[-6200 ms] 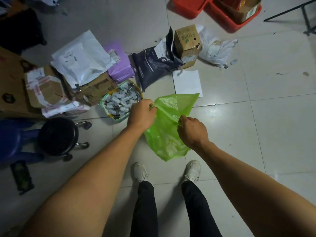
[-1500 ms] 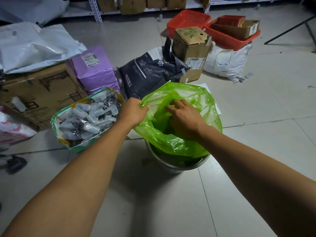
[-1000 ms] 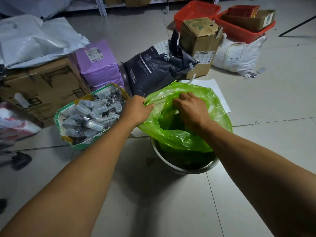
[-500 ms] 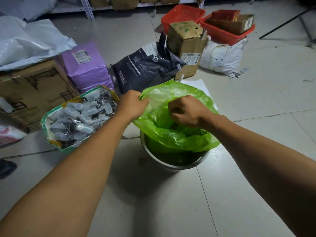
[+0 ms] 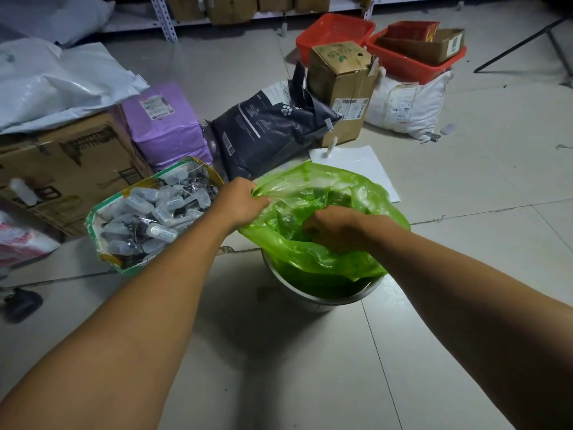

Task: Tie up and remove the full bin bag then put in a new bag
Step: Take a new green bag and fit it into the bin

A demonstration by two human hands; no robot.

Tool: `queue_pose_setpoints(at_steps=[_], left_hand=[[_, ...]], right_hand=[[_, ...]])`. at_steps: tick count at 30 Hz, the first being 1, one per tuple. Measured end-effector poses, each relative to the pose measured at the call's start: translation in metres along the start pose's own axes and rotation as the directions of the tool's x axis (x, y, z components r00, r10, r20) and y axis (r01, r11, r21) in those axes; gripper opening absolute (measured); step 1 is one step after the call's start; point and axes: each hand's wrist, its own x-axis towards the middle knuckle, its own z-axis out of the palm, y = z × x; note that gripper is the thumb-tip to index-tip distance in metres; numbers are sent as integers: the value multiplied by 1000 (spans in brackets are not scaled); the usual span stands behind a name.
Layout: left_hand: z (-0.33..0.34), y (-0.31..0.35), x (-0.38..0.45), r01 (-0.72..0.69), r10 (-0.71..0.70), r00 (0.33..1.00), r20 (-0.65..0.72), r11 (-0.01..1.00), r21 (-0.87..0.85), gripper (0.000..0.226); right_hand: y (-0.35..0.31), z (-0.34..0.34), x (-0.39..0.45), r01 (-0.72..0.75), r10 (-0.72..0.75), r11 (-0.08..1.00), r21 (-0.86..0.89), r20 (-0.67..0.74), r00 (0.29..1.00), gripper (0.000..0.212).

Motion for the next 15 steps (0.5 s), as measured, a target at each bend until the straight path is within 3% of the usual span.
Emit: queue_pose_setpoints(at_steps=[6,10,15], left_hand=[[1,-1,-4,6,-5,999,47,1000,-22,38],[0,4,-9,-33,32,995,94,999,7,39],[-2,4,-13,-59,53,992,112,997,53,37]], right_hand=[[12,11,4,-45,43,999,26,68,997,43],[10,19,3,-110,128,991,-78,290,949,67],[-3,18,-7,-112,152,988,-110,493,856,59]])
